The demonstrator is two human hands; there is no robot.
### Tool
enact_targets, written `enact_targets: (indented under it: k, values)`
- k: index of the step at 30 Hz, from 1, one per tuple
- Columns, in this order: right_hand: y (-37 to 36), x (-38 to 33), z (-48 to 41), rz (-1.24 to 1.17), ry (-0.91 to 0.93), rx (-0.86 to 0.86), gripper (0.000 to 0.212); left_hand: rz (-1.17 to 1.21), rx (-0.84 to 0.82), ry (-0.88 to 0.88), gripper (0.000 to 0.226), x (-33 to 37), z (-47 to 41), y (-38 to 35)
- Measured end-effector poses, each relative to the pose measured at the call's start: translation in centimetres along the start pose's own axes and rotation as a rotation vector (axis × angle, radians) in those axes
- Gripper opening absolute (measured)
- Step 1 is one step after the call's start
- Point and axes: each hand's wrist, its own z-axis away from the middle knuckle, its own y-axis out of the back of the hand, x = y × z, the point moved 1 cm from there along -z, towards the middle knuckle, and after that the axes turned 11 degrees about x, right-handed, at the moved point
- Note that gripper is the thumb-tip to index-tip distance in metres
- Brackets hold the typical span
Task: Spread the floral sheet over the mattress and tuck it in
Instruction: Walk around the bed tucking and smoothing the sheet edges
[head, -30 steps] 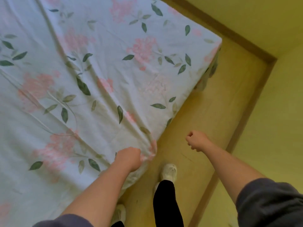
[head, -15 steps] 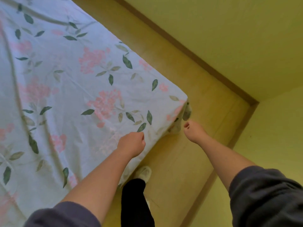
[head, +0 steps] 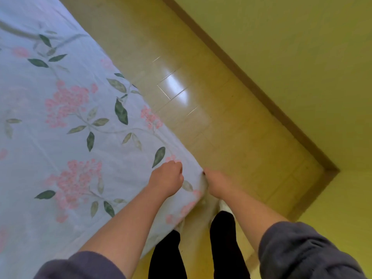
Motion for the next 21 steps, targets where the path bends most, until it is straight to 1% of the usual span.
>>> enact_targets:
  k: [3,5,7,10,12,13,14,15,16,17,18,19,20,21]
  values:
    - [2.3,0.7,-1.9,-0.008,0.057,-0.180,0.042,-0.037,-0.049,0.112,0.024,0.2,-1.5,0.3]
    - [4.2,1.1,-4.1,0.041,0.096,-0.285,0.045,-0.020,-0.070,0.263,0.022,0.3,-2.5,0.6]
    - [5.8,0.9,-6.3,0.069,0.131,-0.311,0.046,0.019,-0.040,0.426,0.019,0.5,-3.4,0.4]
    - [7.4,-1.0,-9.1,0.001,0.139,-0.296,0.047,0.091,-0.061,0.664,0.023,0.6,-3.5,-0.4]
    - [8.1,-2.2,-10.7,-0.094,0.097,-0.301,0.053,0.125,-0.156,0.776,0.032,1.1,-3.4,-1.4]
    - [8.0,-2.8,-11.3,-0.166,0.047,-0.310,0.058,0.155,-0.168,0.830,0.039,1.1,-2.9,-2.4]
    - [7.8,-4.3,-12.6,-0.217,0.035,-0.337,0.063,0.239,-0.160,0.941,0.046,0.5,-2.2,-3.8]
    - [7.6,-4.8,-13.1,-0.298,-0.015,-0.373,0.066,0.272,-0.128,0.998,0.052,0.6,-1.6,-4.6]
    - [7.7,-4.7,-13.7,-0.397,-0.091,-0.399,0.064,0.261,-0.103,0.988,0.054,0.9,-1.5,-4.5]
    - [7.4,-4.9,-14.3,-0.404,-0.099,-0.418,0.057,0.211,-0.061,0.978,0.052,1.0,-1.4,-4.9]
    - [6.4,-5.8,-14.9,-0.324,-0.023,-0.417,0.047,0.196,-0.017,1.002,0.047,0.9,-1.0,-6.0]
    - [5.9,-5.9,-15.3,-0.227,0.039,-0.368,0.035,0.184,0.013,1.002,0.042,1.1,-0.9,-6.6]
    - [5.5,-6.0,-15.8,-0.143,0.098,-0.318,0.028,0.188,0.023,1.004,0.039,1.3,-1.1,-7.1]
    - [5.5,-6.1,-16.4,-0.072,0.162,-0.300,0.029,0.195,0.066,1.024,0.037,1.5,-1.2,-7.6]
